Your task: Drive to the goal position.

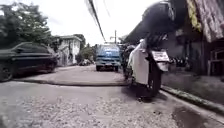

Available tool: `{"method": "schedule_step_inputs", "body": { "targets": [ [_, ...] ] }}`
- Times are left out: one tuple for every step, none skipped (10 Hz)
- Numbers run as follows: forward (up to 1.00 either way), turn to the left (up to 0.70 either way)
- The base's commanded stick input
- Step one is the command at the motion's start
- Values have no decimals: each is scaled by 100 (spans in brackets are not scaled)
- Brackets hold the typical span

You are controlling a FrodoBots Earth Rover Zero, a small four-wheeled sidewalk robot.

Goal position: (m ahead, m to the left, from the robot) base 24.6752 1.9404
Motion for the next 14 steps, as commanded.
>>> {"method": "schedule_step_inputs", "body": {
  "targets": [
    [100,27],
    [100,27],
    [100,27],
    [100,27],
    [100,27],
    [100,27],
    [100,27],
    [100,27],
    [100,17],
    [100,0],
    [100,0],
    [100,0],
    [100,0],
    [100,0]
  ]
}}
